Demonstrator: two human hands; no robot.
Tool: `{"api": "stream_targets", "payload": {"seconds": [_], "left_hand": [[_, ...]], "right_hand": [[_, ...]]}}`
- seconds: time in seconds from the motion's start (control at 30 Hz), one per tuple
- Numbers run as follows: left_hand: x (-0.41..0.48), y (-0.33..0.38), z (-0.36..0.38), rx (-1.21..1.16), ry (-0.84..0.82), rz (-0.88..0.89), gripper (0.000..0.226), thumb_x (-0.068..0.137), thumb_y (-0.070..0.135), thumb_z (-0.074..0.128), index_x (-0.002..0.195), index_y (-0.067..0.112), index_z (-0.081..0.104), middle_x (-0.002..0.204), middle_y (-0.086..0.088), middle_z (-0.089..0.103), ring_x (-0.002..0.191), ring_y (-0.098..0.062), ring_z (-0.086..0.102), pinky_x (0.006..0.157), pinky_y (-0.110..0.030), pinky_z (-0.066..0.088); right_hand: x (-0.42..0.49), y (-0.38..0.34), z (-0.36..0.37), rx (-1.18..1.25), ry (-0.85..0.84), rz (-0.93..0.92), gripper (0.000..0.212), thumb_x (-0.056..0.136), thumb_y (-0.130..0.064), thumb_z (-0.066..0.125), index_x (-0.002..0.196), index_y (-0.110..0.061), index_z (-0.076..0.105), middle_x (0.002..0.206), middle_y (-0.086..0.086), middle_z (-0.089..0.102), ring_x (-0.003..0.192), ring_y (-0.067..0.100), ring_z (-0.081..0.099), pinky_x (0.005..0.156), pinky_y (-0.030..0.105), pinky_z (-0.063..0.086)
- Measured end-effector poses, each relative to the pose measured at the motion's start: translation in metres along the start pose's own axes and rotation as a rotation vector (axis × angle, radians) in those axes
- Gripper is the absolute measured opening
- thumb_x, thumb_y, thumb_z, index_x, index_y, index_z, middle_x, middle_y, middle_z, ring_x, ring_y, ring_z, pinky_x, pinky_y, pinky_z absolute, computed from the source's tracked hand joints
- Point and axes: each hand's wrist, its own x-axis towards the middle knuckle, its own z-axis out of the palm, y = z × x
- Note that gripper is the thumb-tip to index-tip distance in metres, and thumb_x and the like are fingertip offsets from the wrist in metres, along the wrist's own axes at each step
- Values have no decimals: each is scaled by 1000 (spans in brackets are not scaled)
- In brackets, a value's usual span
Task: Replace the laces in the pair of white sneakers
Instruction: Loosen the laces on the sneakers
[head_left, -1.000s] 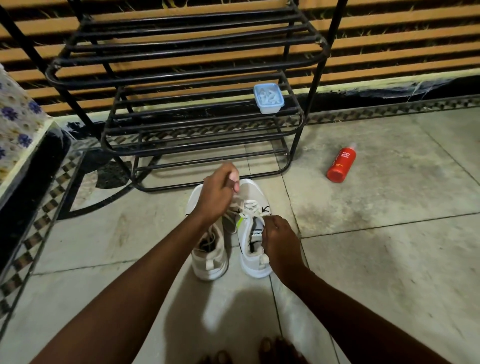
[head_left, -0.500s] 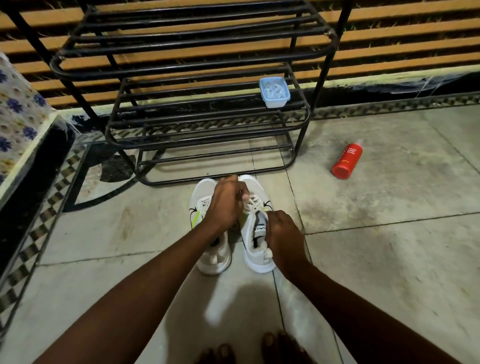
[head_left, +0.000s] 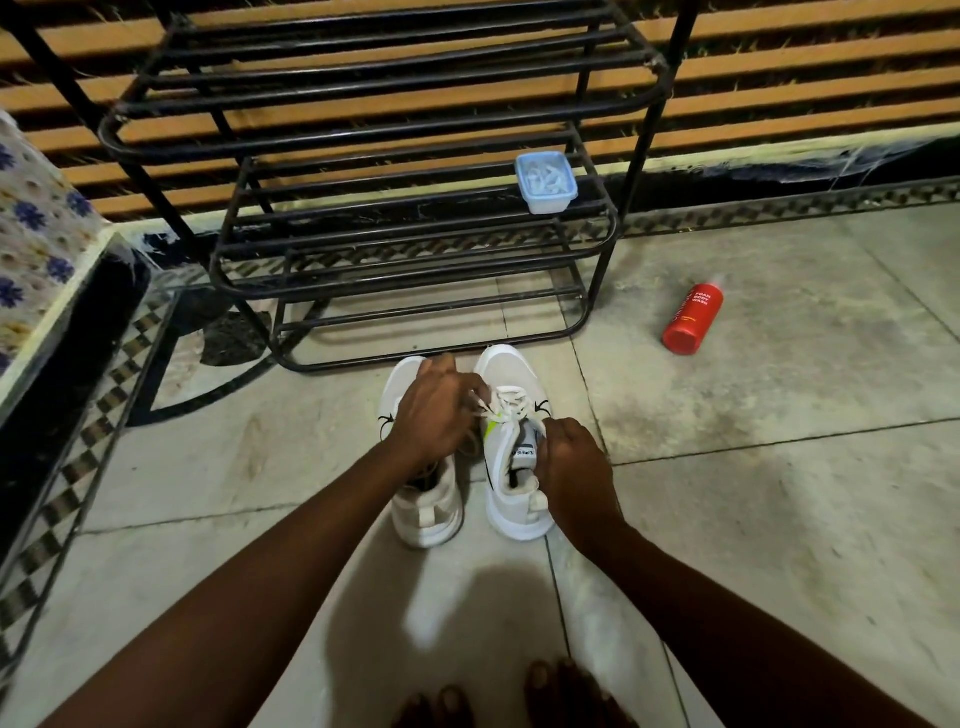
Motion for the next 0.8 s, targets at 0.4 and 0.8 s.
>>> {"api": "stream_targets", "payload": {"seconds": [0.4, 0.8], "left_hand": [[9, 1, 0, -97, -283, 41, 90, 63, 55, 74, 146, 28, 50, 149, 6, 44, 143, -19, 36, 117, -54, 29], [15, 2, 7, 276, -438, 122, 107, 49, 95, 63, 136, 36, 47, 136, 12, 60, 131, -19, 52, 97, -51, 27]], "right_hand": [[12, 3, 0, 171, -115, -11, 44, 90, -9, 60, 133, -9, 56, 118, 13, 59, 109, 29, 57, 85, 39, 51], [63, -18, -8, -191, -397, -257, 36, 85, -5, 64, 120, -10, 59, 120, 11, 47, 115, 30, 50, 78, 40, 51]]}}
